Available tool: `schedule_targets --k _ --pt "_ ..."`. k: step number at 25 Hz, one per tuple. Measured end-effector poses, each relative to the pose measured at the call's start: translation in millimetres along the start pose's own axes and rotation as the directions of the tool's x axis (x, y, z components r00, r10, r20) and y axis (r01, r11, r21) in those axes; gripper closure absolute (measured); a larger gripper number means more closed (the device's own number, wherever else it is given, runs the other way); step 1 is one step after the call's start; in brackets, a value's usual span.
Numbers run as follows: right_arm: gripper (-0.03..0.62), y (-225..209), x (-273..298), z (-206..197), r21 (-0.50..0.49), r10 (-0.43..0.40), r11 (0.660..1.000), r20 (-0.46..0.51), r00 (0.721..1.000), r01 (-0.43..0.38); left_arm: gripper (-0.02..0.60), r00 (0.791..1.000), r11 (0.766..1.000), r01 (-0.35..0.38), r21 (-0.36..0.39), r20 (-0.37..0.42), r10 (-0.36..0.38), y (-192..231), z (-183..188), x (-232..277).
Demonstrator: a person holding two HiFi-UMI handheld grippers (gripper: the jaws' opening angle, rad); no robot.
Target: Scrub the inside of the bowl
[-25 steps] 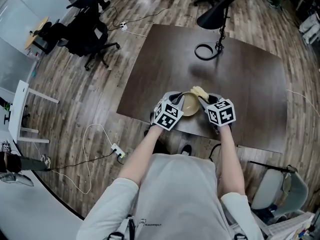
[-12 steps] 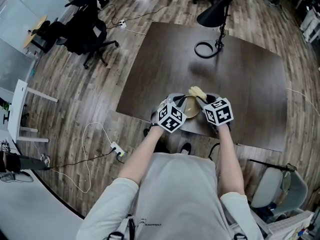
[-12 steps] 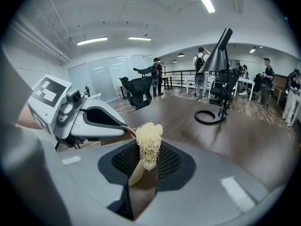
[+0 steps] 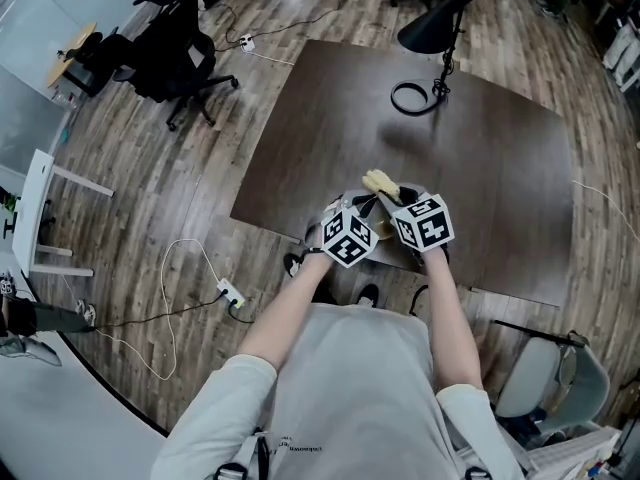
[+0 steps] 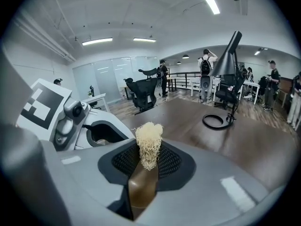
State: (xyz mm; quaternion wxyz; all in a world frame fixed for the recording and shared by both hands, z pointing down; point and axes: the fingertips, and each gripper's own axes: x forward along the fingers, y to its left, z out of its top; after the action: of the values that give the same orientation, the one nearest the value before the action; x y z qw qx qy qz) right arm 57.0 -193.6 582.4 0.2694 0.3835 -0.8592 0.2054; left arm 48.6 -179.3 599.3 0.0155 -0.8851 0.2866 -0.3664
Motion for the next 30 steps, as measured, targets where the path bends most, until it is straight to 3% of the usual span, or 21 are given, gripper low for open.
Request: schedule_targets --k 6,20,25,30 --pt "0.484 14.4 2.2 8.8 -0.021 0.012 1.000 0.025 1.000 -0.012 0.565 1.000 0.999 -0.010 -0.031 -0.002 0.010 1.0 -4.5 1.1" --pt "0.484 -25.5 -17.9 -15.0 0.008 -0.062 0.998 0.004 0.998 0.062 0.565 0.996 0.995 -0.079 -0.063 0.025 0.081 20.5 -5.4 -7.5" --pt "0.483 -33.8 -21.0 -24.8 0.046 -0.069 0.997 0.001 0.998 0.069 0.565 0.993 0.979 -0.100 -0.177 0.051 0.110 36.9 -8.2 -12.7" --pt "0.484 -35.0 -22.2 -36.5 0.069 -0.057 0.996 -0.013 0.998 0.058 0.565 0.985 0.932 -0.121 -0.341 0.076 0.155 58.6 -9.1 -21.7"
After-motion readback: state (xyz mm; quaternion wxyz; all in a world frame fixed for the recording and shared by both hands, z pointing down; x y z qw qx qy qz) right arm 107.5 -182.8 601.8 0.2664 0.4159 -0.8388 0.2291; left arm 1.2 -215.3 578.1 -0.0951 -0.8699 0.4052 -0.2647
